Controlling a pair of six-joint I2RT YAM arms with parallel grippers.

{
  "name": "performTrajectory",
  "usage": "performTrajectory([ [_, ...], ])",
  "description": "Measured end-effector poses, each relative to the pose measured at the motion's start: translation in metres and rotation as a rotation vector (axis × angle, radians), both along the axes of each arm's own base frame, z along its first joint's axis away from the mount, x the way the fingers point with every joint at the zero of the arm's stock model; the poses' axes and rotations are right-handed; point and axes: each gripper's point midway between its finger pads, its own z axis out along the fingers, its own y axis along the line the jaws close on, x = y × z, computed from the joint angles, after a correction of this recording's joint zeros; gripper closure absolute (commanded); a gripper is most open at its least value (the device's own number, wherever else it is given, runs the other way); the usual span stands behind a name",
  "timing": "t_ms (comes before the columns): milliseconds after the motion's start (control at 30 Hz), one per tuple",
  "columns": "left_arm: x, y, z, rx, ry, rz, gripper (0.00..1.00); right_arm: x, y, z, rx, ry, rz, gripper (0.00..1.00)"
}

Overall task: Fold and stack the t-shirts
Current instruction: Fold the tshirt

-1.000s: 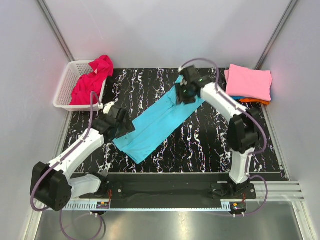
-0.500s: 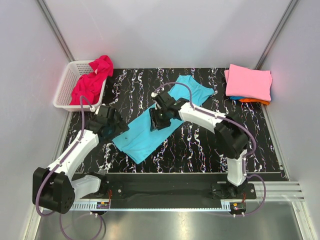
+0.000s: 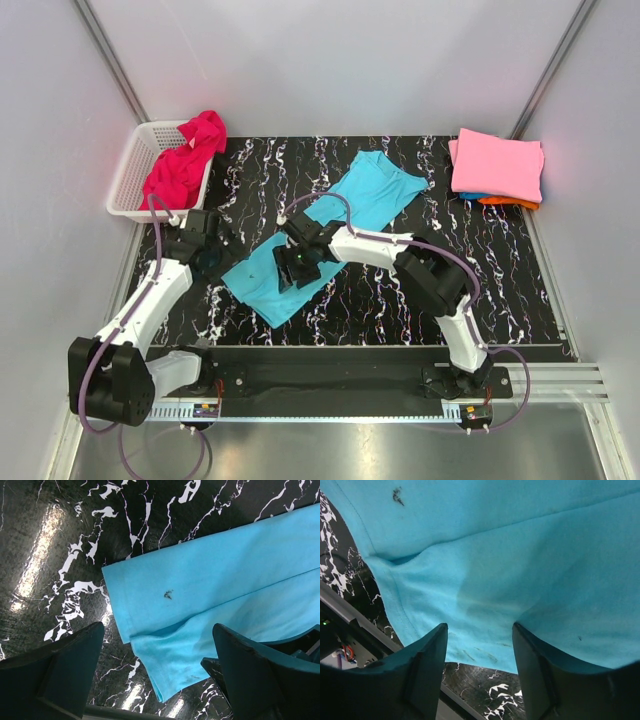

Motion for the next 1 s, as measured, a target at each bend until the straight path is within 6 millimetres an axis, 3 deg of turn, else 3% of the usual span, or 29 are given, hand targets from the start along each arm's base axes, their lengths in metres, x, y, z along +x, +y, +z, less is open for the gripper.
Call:
performTrajectory([
  [267,0.001,0.005,0.0,-0.003,0.002,0.002,0.03,-0.005,-0.012,-0.003,-0.007,-0.007,-0.076,0.43],
  [733,0.0,0.004,-0.003,-0.008,0.014,-0.019,0.02,-0.051,-0.062,-0.007,-0.056,0.01,-0.2,0.43],
  [867,0.001,-0.003,-0.007,-0.036,0.029,-0.06,0.03,-0.065,-0.081,-0.007,-0.083,0.025,-0.233,0.43],
  [1000,0.012,-0.024,-0.008,-0.112,0.039,-0.144,0.04,-0.081,-0.109,-0.007,-0.135,0.032,-0.274,0.44],
])
